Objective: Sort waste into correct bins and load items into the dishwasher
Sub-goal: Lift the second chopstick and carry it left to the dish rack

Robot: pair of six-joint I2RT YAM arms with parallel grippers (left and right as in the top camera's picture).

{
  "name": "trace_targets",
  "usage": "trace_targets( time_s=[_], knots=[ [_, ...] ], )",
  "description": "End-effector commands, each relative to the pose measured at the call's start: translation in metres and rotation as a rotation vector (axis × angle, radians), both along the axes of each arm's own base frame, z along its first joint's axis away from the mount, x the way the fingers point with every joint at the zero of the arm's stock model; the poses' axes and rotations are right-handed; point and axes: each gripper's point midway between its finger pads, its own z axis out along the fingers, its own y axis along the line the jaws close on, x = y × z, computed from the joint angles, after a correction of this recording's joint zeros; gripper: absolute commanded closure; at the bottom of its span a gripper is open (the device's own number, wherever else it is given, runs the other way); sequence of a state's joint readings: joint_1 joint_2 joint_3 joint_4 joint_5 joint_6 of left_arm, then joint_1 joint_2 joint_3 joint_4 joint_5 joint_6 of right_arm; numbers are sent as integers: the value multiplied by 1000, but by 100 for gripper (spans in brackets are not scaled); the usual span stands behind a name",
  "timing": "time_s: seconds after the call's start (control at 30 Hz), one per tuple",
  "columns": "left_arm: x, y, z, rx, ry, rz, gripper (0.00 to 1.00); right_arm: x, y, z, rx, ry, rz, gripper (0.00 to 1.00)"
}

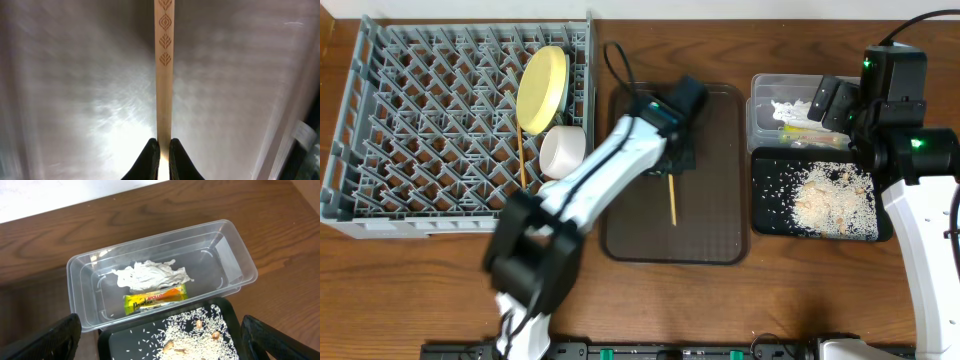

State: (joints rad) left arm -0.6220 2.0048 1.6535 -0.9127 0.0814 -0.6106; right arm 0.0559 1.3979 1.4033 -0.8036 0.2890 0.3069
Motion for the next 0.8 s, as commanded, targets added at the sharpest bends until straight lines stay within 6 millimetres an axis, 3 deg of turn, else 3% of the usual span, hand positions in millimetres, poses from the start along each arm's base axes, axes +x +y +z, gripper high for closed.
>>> trace_targets(
  time_s=[0.0,0.13,0.27,0.43,0.53,0.63,0.77],
  knots=[
    [21,42,90,92,-259,-178,92,-2,-6,3,-4,-8,-29,1],
    [23,112,135,267,-357,-112,92,-2,-6,3,-5,-8,-29,1],
    [26,171,147,423,-348,-101,92,-2,-6,3,-4,-8,-29,1],
    [29,229,130,479,-266,6,92,-2,-6,3,-4,-8,-29,1],
    [30,270,107,502,-186,99,92,-2,-6,3,-5,-8,-28,1],
    [30,290,91,516,-131,111,92,-2,-6,3,-5,-8,-29,1],
    [33,300,73,529,-77,101,92,-2,-6,3,-5,-8,-28,1]
  ],
)
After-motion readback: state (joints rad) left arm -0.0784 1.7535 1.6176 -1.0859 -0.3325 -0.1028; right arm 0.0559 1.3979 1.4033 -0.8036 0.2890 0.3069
